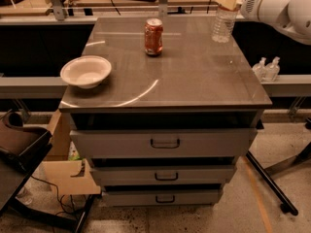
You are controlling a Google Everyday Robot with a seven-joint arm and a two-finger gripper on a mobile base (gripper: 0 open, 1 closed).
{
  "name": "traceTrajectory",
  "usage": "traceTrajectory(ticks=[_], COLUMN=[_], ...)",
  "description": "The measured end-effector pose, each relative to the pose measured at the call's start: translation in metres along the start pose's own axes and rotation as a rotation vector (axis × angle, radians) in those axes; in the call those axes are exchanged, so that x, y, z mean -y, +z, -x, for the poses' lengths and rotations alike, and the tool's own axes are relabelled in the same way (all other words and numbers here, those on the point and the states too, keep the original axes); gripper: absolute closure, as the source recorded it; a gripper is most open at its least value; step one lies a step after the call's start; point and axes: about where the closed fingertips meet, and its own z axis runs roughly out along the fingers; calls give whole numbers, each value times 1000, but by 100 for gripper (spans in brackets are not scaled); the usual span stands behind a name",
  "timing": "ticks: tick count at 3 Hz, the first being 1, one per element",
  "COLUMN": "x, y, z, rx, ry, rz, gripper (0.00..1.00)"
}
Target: Move water bottle near paper bowl
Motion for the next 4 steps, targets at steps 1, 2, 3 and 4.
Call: traceTrajectory(ticks=[1,2,3,4], x=[-41,-95,-142,-170], y=[-30,-47,-53,-58], z=[26,31,12,-13], rx=[29,52,48,40], ry=[-4,-20,-42,-58], rz=[-8,-16,-2,52], gripper=[100,100,100,100])
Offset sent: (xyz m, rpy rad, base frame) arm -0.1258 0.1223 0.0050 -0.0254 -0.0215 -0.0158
